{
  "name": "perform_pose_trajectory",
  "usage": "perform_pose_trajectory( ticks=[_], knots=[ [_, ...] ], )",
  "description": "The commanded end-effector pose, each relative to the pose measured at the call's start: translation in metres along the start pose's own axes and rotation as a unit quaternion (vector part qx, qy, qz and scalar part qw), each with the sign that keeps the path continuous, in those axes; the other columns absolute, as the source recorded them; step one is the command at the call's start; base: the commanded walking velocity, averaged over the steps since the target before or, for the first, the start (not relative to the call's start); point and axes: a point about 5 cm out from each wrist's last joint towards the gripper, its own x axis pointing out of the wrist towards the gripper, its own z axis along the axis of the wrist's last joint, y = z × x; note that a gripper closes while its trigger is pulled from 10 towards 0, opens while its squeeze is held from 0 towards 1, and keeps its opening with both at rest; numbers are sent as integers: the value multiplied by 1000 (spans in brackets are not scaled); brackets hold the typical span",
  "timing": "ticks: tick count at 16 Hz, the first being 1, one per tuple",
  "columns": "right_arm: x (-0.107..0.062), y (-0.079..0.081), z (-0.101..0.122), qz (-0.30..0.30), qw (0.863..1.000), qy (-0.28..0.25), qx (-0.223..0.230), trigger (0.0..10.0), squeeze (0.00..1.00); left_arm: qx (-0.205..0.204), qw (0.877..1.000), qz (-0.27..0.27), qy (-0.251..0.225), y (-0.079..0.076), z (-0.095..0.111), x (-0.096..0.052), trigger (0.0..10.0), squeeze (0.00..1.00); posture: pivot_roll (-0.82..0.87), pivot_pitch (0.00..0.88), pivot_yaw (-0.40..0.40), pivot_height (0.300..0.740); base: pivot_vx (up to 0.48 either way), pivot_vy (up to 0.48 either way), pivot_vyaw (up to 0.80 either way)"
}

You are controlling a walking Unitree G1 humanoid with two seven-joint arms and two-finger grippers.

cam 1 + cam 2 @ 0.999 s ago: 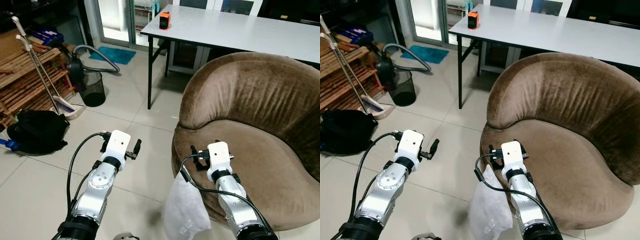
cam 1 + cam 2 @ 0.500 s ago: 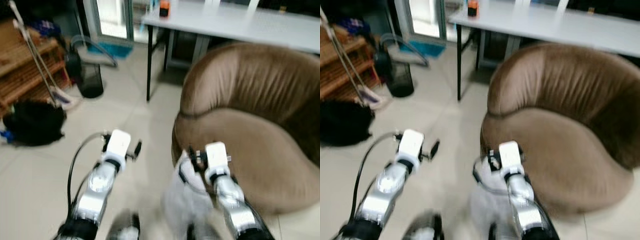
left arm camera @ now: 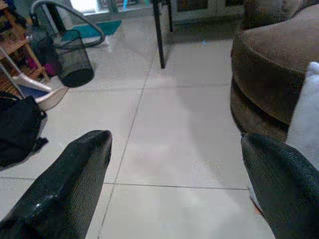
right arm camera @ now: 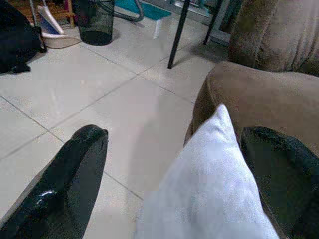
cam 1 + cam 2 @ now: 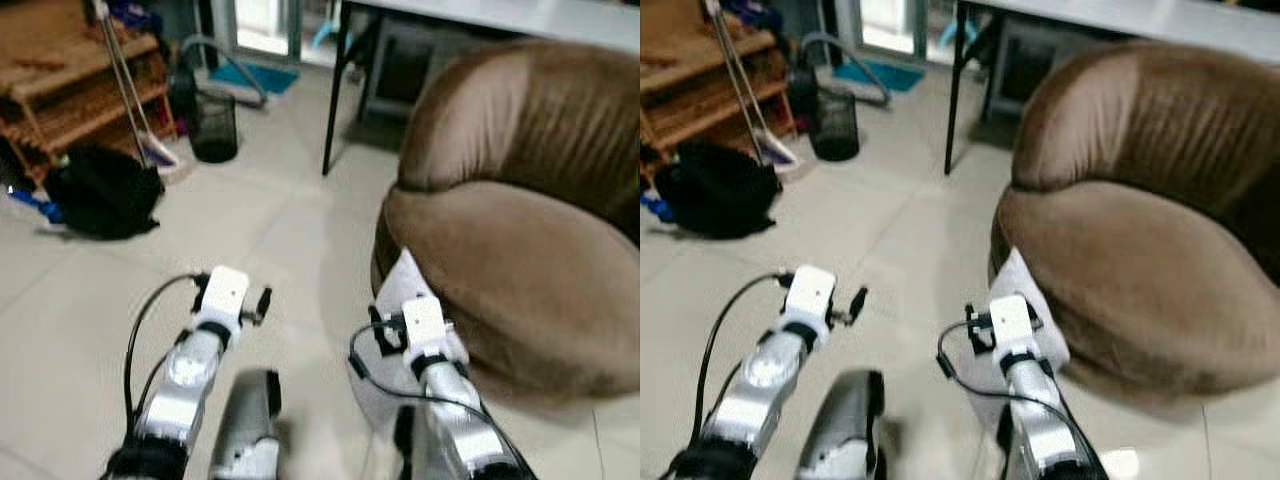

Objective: Move the pillow to the sofa from floor

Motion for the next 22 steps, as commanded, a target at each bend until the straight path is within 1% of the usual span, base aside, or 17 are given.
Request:
perform_pose_trajectory(
  ticks=[1, 3, 6, 9, 10, 13, 16, 18, 22],
  knots=[
    [0, -9, 1, -12, 1000, -3, -5, 10000, 0, -5, 1000, -5, -5, -4, 3, 2, 10000, 0, 72, 49, -33, 550, 0, 0, 0],
    [-1, -9, 1, -11, 1000, -3, -4, 10000, 0, -7, 1000, -1, -6, -2, 2, 2, 10000, 0, 72, 51, -34, 550, 0, 0, 0],
    [-2, -8, 0, -9, 1000, -3, -3, 10000, 0, -21, 1000, 1, 0, 0, -1, 2, 10000, 0, 70, 50, -35, 550, 97, 0, 0],
    [-3, -9, -1, -8, 1000, -1, -3, 10000, 0, -37, 999, -9, 2, -1, -2, 2, 10000, 0, 65, 49, -36, 550, 480, 0, 0],
    [-5, -10, -2, -8, 1000, 0, -5, 10000, 0, -34, 999, -21, 3, -3, -3, 2, 10000, 0, 63, 46, -37, 550, 480, 0, 0],
    [-6, -11, -4, -7, 1000, 1, -7, 10000, 0, -38, 999, -32, 2, -6, -5, 1, 10000, 0, 60, 41, -39, 550, 480, 0, 0],
    [-7, -12, -5, -8, 1000, 6, -8, 10000, 0, -23, 999, -39, -7, -8, -3, 1, 10000, 0, 62, 42, -41, 550, 480, 0, 0],
    [-6, -11, -5, -7, 1000, 7, -9, 10000, 0, -2, 999, -37, -12, -9, -2, 1, 10000, 0, 62, 42, -38, 550, 0, 0, 0],
    [-6, -9, -4, -6, 1000, 5, -7, 10000, 0, -8, 999, -42, -13, -9, -1, 1, 10000, 0, 62, 46, -36, 550, 0, 0, 0]
  ],
)
